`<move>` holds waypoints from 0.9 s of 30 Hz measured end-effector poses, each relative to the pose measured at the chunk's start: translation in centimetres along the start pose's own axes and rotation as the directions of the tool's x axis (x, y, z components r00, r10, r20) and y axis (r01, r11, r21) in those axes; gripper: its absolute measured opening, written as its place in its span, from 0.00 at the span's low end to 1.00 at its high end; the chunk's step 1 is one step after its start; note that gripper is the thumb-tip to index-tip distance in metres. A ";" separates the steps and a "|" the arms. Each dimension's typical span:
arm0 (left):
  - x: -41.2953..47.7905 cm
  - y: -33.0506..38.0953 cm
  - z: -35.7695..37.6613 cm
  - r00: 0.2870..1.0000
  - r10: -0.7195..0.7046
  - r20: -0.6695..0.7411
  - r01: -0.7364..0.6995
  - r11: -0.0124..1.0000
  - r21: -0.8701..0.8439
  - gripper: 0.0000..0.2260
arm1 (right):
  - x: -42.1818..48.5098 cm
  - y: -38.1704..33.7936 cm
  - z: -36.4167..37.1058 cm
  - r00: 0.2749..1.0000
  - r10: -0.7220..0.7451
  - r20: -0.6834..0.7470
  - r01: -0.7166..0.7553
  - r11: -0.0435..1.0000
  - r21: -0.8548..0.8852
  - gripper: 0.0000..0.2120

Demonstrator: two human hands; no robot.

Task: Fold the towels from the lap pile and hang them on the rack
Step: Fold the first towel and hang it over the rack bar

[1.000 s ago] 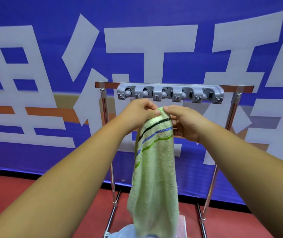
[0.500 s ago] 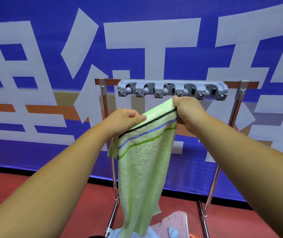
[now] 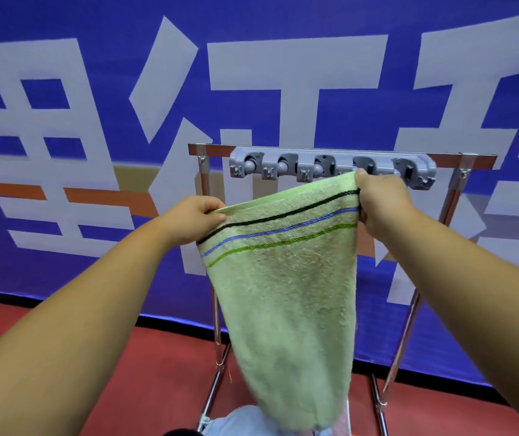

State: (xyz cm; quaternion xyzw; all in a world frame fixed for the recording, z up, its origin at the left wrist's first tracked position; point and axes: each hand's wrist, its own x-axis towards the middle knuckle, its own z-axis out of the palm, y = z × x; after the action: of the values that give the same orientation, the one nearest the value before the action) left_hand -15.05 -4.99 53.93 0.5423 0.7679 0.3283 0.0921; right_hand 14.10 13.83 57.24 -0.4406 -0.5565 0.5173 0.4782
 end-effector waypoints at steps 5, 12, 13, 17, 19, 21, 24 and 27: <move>0.6 0.5 -0.6 0.997 -0.061 -0.042 0.063 0.996 0.057 0.16 | -0.6 -0.5 -0.2 0.979 -0.005 0.201 -0.023 0.990 0.139 0.09; 0.6 2.7 -1.8 0.987 -0.001 -0.161 0.000 1.000 -0.003 0.13 | -2.0 -1.8 -1.4 0.865 -0.174 0.470 0.082 0.974 0.211 0.07; 0.7 3.3 -1.8 0.982 0.031 -0.186 -0.039 0.998 -0.040 0.13 | -2.3 -1.8 -1.2 0.853 -0.180 0.490 0.057 0.965 0.256 0.08; 0.6 6.5 -1.6 0.958 0.165 -0.237 -0.208 0.963 -0.171 0.15 | -3.8 -1.9 -0.4 0.807 -0.139 0.575 -0.007 0.970 0.245 0.07; 0.6 8.0 -1.3 0.952 0.222 -0.211 -0.267 0.940 -0.213 0.18 | -4.3 -1.9 0.4 0.784 -0.119 0.609 -0.010 0.979 0.204 0.06; 0.4 9.2 -1.0 0.952 0.257 -0.166 -0.291 0.927 -0.237 0.20 | -4.9 -1.9 1.3 0.757 -0.108 0.644 -0.039 0.977 0.209 0.06; 0.0 10.6 -0.3 0.947 0.302 -0.107 -0.321 0.898 -0.301 0.22 | -5.5 -1.9 2.5 0.732 -0.115 0.672 -0.043 0.976 0.215 0.05; -0.4 11.6 0.2 0.944 0.320 -0.081 -0.326 0.867 -0.377 0.21 | -5.9 -2.0 2.8 0.726 -0.108 0.679 -0.060 0.974 0.219 0.05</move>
State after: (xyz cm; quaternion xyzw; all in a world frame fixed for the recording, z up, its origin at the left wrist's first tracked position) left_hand -5.84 -3.02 60.68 0.6315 0.5874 0.4879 0.1348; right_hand 12.22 7.45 58.74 -0.1534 -0.6369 0.6970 0.2916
